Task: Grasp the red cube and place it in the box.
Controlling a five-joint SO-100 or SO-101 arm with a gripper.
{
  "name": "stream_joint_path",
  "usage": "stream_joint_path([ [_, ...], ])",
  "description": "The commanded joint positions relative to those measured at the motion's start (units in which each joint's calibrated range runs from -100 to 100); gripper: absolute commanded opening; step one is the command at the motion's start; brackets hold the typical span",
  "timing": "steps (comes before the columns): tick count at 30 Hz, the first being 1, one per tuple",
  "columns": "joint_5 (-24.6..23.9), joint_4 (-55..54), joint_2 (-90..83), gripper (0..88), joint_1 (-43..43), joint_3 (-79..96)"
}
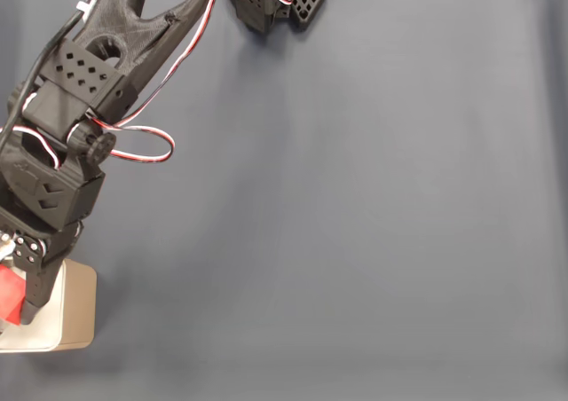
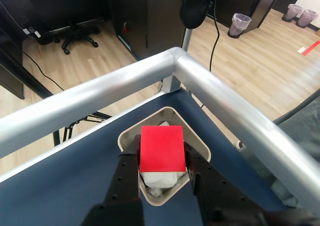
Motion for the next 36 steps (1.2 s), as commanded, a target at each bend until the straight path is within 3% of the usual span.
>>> stream_joint_path([
  [1, 0.5, -2.5, -0.9, 2.5, 0.8, -3.7],
  [10, 0.7, -1.7, -1.2, 37.3, 0.8, -3.7],
  [13, 0.9, -1.5, -1.5, 44.1, 0.9, -3.7],
  [36, 0.7, -1.8, -2.0, 48.1, 0.8, -3.7],
])
